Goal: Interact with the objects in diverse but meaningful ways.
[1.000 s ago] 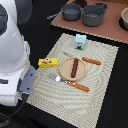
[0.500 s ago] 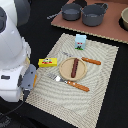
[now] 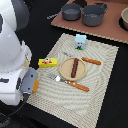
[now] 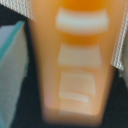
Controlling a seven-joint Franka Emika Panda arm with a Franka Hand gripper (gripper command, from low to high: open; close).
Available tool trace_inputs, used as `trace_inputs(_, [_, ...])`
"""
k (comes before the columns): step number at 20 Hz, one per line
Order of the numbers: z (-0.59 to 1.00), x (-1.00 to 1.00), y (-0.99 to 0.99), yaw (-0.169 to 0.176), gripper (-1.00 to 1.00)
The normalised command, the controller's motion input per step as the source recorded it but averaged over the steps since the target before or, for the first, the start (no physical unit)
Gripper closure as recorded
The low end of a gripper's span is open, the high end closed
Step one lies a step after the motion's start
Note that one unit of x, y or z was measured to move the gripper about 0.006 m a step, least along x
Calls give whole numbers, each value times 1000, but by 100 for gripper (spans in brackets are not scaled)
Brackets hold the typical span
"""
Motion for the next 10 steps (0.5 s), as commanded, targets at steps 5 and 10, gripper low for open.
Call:
trace_inputs(5, [34, -19, 109, 3, -100])
trace_inputs(10, [611, -156, 662, 3, -100])
